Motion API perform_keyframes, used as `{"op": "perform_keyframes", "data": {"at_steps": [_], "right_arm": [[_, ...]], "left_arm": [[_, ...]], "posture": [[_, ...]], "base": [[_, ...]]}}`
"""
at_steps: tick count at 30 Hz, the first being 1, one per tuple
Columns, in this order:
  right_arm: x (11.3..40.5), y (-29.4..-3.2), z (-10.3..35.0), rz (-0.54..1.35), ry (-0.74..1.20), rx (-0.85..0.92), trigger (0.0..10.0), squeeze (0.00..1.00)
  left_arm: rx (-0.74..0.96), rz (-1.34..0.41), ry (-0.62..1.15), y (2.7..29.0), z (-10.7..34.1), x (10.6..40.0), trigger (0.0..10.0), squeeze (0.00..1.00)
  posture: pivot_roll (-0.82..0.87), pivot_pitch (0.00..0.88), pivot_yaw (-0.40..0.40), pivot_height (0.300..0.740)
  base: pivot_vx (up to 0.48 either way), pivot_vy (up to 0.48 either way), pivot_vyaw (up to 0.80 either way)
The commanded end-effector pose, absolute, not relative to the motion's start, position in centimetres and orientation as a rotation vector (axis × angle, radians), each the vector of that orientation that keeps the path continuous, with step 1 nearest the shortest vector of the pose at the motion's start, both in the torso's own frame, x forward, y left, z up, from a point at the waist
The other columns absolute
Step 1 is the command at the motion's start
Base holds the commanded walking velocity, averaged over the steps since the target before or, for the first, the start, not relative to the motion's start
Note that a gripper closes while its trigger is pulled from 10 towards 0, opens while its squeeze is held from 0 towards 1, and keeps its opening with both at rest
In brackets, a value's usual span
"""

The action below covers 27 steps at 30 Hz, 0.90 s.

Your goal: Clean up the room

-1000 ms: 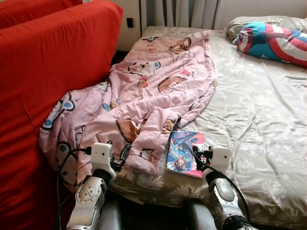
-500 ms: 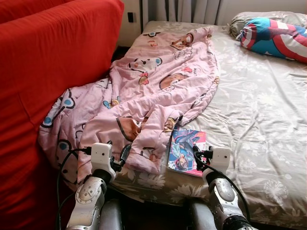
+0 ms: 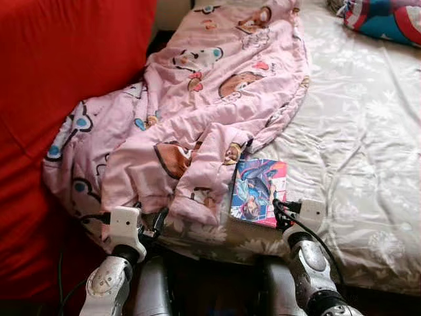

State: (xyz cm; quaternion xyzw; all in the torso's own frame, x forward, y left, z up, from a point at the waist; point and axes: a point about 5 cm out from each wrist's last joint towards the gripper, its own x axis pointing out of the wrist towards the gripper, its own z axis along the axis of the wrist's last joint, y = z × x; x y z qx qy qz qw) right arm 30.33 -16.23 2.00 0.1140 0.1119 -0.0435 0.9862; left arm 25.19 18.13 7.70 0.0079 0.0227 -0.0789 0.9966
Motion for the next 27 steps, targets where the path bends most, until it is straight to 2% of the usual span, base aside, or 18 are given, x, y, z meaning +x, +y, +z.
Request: {"op": "perform_keyframes", "data": {"at_steps": [1, 9, 12, 16, 27], "right_arm": [[29.5, -16.4, 1.0, -0.111, 0.267, 0.255, 10.0, 0.0], [29.4, -16.4, 0.9, -0.115, 0.272, 0.262, 10.0, 0.0], [28.9, -16.6, 0.0, -0.126, 0.323, 0.383, 10.0, 0.0], [28.8, -16.4, -0.3, -0.11, 0.354, 0.459, 10.0, 0.0], [29.6, -16.3, 0.4, -0.064, 0.329, 0.486, 10.0, 0.0]], "left_arm": [[0.013, -0.146, 0.071, 18.3, 7.5, 24.7, 10.0, 0.0], [0.013, -0.145, 0.07, 18.4, 7.5, 24.7, 10.0, 0.0], [0.027, -0.135, 0.073, 18.9, 7.7, 24.0, 10.0, 0.0], [0.039, -0.13, 0.08, 19.3, 7.8, 23.7, 10.0, 0.0], [0.046, -0.131, 0.095, 19.4, 8.1, 23.3, 10.0, 0.0]], "posture": [[0.06, 0.23, 0.019, 0.581], [0.06, 0.23, 0.019, 0.581], [0.09, 0.252, 0.029, 0.581], [0.1, 0.264, 0.034, 0.581], [0.11, 0.27, 0.048, 0.581]], "base": [[0.0, 0.0, 0.0], [0.0, 0.0, 0.0], [0.0, 0.0, 0.0], [0.0, 0.0, 0.0], [0.0, 0.0, 0.0]]}}
